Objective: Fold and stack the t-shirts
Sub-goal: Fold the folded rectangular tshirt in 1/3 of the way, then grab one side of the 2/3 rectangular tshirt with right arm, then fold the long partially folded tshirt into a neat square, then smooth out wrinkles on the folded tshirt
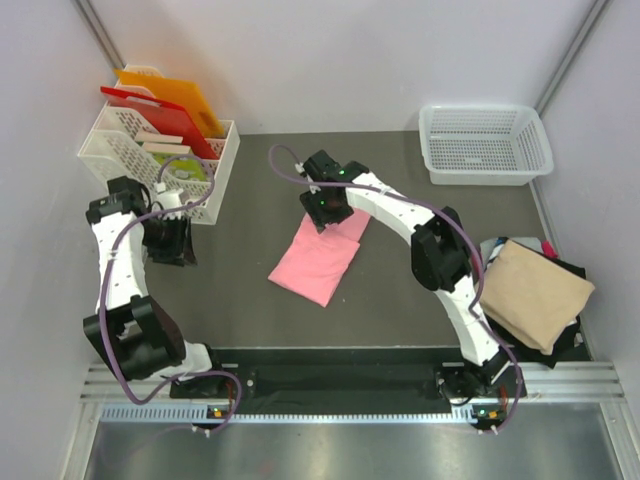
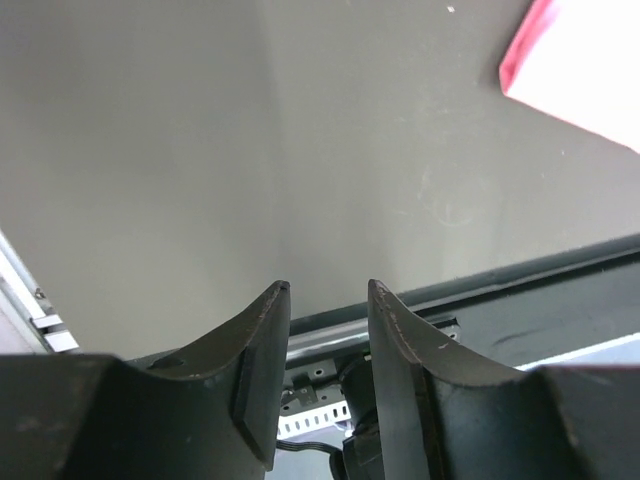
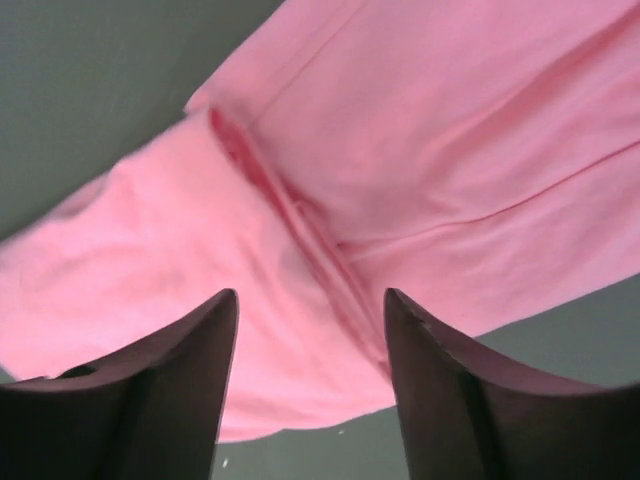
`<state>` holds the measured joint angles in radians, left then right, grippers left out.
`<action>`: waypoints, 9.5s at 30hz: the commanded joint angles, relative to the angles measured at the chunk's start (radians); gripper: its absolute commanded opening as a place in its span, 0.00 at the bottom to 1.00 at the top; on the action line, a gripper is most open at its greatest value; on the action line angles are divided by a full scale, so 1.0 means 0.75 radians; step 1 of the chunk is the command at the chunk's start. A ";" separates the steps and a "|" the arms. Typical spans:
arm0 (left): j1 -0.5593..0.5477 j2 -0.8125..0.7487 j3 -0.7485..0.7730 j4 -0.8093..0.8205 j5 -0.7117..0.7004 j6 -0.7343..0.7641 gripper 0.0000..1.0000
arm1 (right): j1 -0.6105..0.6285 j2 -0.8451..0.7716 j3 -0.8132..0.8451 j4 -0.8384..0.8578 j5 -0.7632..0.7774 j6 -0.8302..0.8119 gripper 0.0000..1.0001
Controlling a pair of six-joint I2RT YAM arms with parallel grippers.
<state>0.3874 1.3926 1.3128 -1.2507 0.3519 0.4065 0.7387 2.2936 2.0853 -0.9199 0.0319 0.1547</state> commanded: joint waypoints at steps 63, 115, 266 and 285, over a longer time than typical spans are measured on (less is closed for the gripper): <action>-0.005 0.033 0.011 -0.059 -0.009 0.020 0.42 | 0.584 -0.099 -0.432 0.237 0.487 0.013 0.51; -0.005 -0.028 -0.008 -0.077 -0.013 0.094 0.42 | 0.798 -0.252 -0.349 -0.080 0.260 0.266 0.00; -1.298 0.818 0.150 0.230 0.196 -0.170 0.36 | -0.555 0.040 -0.372 0.417 -1.178 0.406 0.79; -1.237 0.628 -0.073 0.281 -0.197 -0.104 0.34 | -0.363 0.264 -0.425 0.412 -1.353 0.256 0.77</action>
<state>-0.5766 1.9255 1.2797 -1.0489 0.3103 0.2924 0.3790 2.4908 1.9320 -0.5674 -1.0637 0.4732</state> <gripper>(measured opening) 0.345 0.766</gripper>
